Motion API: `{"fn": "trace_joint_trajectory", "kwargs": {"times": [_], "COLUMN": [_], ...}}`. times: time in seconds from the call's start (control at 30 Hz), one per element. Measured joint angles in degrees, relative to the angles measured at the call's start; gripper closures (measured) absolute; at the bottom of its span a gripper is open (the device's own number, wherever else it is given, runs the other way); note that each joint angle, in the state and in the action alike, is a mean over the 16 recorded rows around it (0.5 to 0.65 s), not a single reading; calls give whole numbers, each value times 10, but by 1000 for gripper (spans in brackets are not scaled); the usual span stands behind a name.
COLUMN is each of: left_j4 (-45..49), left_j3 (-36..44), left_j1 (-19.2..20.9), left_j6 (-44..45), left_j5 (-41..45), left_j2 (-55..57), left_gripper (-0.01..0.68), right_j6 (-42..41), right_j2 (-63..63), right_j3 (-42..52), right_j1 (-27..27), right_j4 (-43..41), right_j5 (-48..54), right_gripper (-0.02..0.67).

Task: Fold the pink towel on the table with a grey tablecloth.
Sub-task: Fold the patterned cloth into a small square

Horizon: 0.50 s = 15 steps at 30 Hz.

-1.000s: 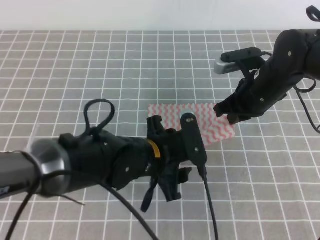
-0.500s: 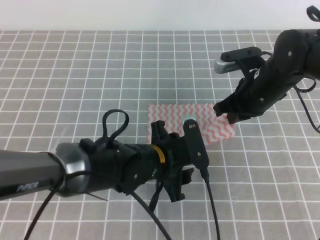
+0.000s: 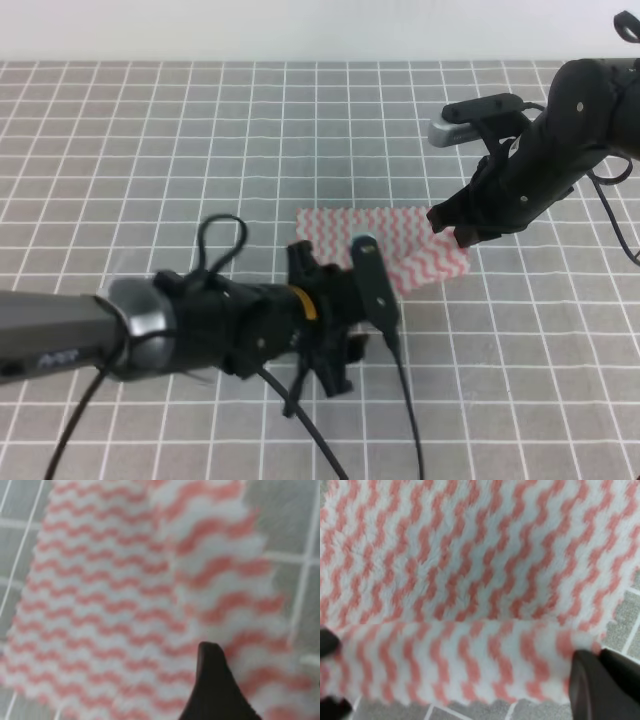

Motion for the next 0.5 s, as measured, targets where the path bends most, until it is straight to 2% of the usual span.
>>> {"fn": "trace_joint_trajectory", "kwargs": {"times": [0.23,0.5], "left_j4": [0,0], "left_j3": [0,0], "left_j1": [23,31], "left_j6": [0,0], "left_j5": [17,29], "left_j2": [-1,-10], "left_gripper": [354,495], "right_j6": [0,0], "right_j2": [-1,0], "right_j3": [0,0], "right_j1": [0,0], "right_j4": [0,0], "right_j5": [0,0], "right_gripper": [666,666]}}
